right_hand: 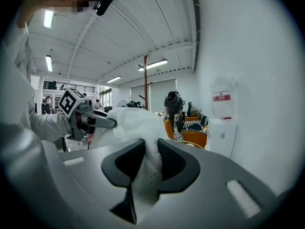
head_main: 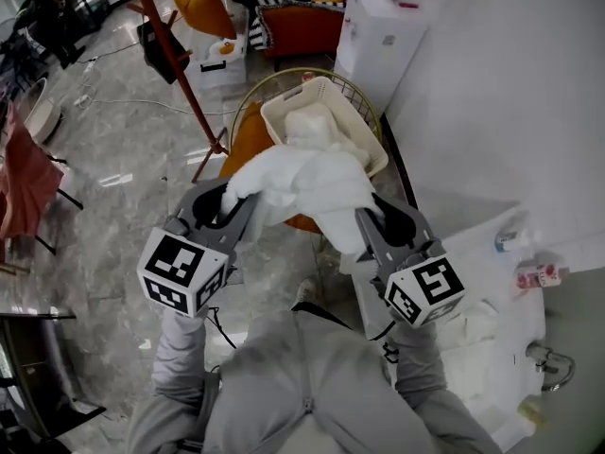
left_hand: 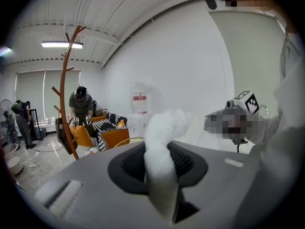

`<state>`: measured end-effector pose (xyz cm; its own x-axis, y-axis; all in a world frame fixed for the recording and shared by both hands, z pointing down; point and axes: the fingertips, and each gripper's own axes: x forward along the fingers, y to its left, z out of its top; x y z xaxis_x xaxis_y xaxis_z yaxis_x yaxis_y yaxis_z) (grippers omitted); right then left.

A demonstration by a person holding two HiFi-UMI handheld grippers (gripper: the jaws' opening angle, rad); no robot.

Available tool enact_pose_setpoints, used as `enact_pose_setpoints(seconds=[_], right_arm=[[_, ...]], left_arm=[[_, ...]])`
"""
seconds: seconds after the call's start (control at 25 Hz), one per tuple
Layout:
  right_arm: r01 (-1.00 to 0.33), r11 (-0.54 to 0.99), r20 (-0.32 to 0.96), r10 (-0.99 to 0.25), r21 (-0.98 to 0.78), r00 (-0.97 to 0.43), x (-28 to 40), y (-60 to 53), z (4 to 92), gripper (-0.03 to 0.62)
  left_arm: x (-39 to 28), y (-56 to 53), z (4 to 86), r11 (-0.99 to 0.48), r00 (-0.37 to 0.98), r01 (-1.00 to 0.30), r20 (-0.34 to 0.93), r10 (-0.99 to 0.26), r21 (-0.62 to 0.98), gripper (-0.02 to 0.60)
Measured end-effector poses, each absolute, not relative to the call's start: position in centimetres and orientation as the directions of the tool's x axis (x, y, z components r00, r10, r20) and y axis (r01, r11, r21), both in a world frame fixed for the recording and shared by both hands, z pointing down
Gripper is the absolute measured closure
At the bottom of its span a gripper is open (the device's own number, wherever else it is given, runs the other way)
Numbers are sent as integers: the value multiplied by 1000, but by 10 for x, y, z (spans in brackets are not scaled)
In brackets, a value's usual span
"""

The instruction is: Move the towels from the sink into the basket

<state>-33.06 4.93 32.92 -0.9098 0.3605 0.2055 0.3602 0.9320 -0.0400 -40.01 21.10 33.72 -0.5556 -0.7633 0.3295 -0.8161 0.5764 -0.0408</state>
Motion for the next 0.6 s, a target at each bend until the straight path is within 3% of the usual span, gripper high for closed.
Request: enact_pose_setpoints(seconds=[0.6], right_arm=[[241,965,194,258,-106,-946,-440,-13,344,519]], left_arm=[[-527,109,335,474,-464,-879,334,-821,-55,428]])
